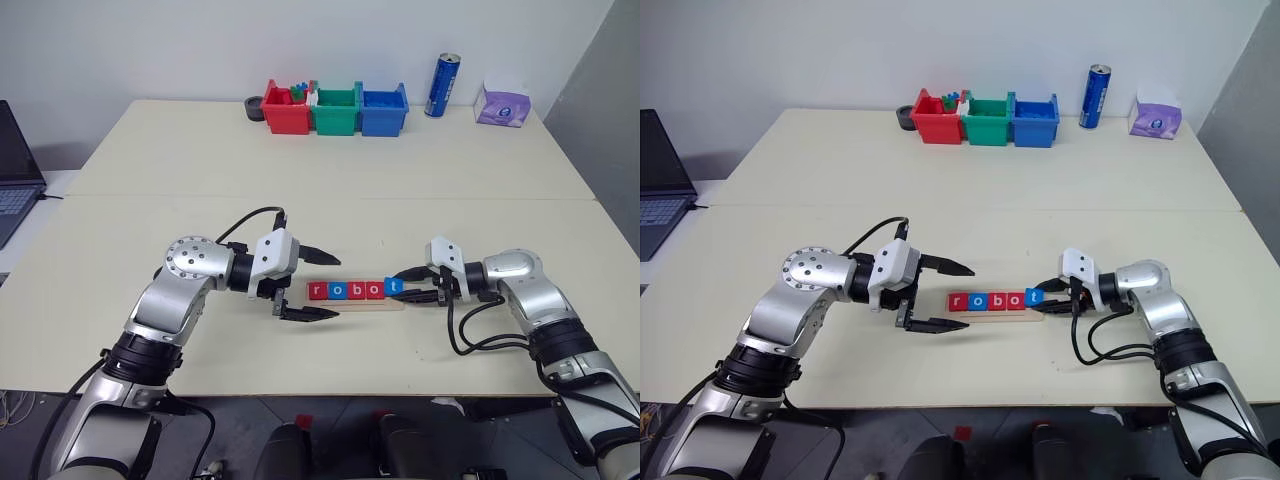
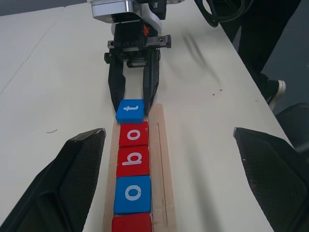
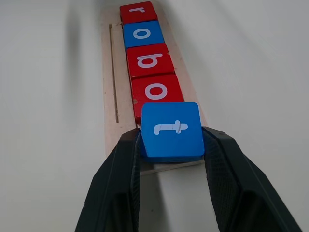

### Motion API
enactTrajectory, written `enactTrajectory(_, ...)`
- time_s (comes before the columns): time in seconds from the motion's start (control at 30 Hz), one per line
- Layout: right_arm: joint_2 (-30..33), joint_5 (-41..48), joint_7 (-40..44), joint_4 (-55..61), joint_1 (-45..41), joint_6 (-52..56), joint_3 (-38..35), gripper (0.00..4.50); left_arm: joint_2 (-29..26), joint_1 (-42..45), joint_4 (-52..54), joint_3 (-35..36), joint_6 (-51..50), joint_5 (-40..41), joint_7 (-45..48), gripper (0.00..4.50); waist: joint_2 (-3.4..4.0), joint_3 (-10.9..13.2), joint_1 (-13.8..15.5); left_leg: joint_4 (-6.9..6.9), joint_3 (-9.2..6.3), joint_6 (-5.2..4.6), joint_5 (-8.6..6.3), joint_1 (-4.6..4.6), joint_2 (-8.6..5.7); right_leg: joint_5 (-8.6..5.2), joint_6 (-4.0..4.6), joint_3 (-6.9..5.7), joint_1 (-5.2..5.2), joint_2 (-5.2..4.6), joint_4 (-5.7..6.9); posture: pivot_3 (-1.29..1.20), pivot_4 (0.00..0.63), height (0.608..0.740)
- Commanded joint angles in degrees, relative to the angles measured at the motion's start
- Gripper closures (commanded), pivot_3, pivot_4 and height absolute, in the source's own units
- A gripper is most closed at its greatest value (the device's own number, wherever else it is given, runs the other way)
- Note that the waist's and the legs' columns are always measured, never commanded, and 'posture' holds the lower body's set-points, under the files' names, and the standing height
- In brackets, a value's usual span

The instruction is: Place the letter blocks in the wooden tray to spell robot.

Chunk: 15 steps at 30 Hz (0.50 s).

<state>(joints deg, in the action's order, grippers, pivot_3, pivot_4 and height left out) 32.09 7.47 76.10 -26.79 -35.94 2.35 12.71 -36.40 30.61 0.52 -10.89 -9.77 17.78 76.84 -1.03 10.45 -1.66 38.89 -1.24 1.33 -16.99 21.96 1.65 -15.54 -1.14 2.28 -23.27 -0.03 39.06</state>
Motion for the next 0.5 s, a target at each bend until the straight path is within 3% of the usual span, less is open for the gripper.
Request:
enactTrajectory(0.03,0.94,-0.09,1.15,0.76,-0.95,-1.13,-0.46,3.04,-0.33,0.44,2.03,1.32,-0.08,0.94,-0.55,0.00,0.00,0.00,0.00,0.00,0.00,0.00,0.00,0.00,0.00,0.00,0.00,0.00,0.00,0.00,0.00,0.00,0.150,0.740)
enactTrajectory(0.5,0.06,-1.46,1.23,-0.36,-1.11,-2.29,0.32,3.04,-0.25,0.47,2.39,1.00,-0.30,0.98,-1.09,0.00,0.00,0.00,0.00,0.00,0.00,0.00,0.00,0.00,0.00,0.00,0.00,0.00,0.00,0.00,0.00,0.00,0.150,0.740)
